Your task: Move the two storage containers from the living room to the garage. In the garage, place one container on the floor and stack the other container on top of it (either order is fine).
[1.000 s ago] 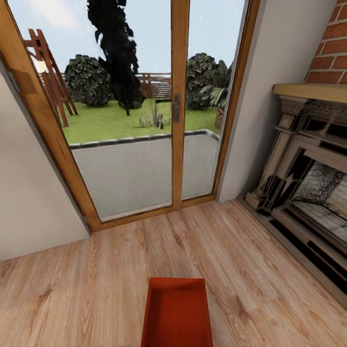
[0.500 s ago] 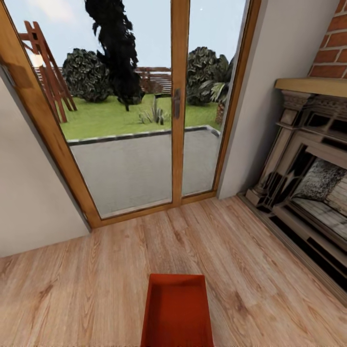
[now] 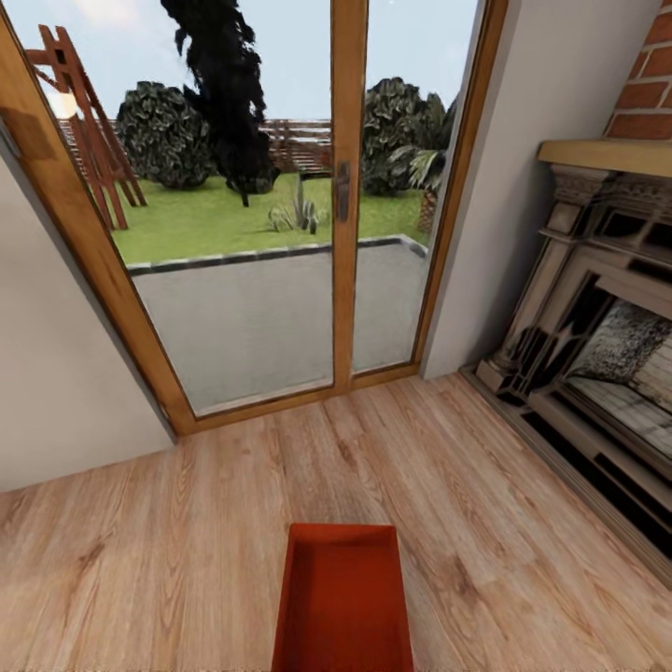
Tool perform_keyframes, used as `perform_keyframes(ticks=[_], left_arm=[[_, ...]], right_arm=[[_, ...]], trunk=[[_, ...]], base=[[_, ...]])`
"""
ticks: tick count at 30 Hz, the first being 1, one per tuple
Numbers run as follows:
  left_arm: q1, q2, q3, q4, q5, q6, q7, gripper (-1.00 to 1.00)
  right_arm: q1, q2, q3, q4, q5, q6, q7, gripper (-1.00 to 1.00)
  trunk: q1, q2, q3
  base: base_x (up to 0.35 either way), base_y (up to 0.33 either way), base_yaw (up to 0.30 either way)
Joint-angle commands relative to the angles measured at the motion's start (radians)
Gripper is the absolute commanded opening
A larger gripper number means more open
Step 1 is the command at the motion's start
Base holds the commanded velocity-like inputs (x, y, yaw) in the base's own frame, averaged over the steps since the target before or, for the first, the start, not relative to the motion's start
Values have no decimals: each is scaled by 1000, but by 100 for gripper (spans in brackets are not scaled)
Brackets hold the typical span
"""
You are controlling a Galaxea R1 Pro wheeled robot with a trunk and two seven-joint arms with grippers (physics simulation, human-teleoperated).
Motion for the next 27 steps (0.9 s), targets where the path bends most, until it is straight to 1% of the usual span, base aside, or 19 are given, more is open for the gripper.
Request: perform_keyframes(ticks=[1, 27], left_arm=[[-1, 0, 4, 1, 6, -3, -1, 100], [-1, 0, 5, 1, 6, -3, -1, 100]], right_arm=[[0, 1, 8, 2, -7, -3, 0, 100], [0, 1, 8, 2, -6, -3, 0, 100]], trunk=[[0, -1, -3], [0, -1, -44]], base=[[0, 0, 0], [0, 0, 0]])
